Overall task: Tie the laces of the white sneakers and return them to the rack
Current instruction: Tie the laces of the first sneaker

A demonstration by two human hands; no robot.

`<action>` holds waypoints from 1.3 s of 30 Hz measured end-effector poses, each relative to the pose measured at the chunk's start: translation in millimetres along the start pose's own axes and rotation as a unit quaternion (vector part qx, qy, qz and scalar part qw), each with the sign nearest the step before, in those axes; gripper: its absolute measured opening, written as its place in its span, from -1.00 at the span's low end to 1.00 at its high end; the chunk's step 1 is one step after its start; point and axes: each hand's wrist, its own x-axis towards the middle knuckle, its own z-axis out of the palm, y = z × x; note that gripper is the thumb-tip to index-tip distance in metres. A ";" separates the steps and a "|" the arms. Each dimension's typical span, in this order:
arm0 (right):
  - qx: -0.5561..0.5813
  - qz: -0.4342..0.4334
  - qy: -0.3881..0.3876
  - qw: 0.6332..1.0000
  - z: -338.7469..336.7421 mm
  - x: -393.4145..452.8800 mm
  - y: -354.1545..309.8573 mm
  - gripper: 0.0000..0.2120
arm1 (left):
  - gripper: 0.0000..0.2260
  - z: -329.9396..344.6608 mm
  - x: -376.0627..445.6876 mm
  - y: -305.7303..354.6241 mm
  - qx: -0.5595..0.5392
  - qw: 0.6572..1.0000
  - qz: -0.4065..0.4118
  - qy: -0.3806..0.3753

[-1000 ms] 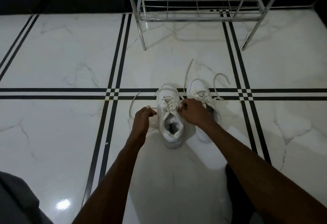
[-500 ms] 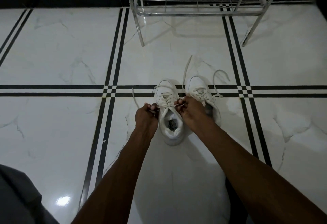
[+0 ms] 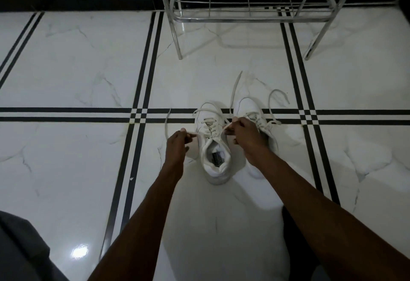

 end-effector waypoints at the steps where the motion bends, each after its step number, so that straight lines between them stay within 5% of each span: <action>1: -0.043 -0.023 0.000 0.999 -3.3 1.0 -1.4 -0.75 | -0.68 -5.1 -1.6 1.0 0.055 0.998 0.034 0.002; 4: -0.023 0.003 -0.027 0.999 -5.5 4.6 -11.1 -0.76 | -0.66 -15.8 -2.2 9.8 0.100 0.991 0.089 -0.003; 10: 0.172 0.079 -0.091 0.978 1.8 -1.0 -33.2 -0.73 | -0.62 3.3 -6.3 41.5 -0.045 0.992 0.058 -0.102; 14: 0.116 0.022 -0.105 0.987 2.2 1.4 -32.6 -0.78 | -0.65 15.4 -3.9 45.6 -0.085 0.989 0.049 -0.109; 23: -0.060 -0.094 -0.132 0.985 4.0 5.6 -21.1 -0.65 | -0.77 18.8 -2.6 34.7 0.071 0.975 0.178 -0.114; 32: -0.024 -0.062 -0.066 0.996 9.2 12.0 -21.4 -0.82 | -0.78 16.9 -1.9 39.1 0.210 0.941 0.232 -0.126; 39: -0.041 -0.128 -0.147 0.980 3.3 17.2 -16.8 -0.83 | -0.89 19.5 -0.6 45.9 0.241 0.933 0.246 -0.103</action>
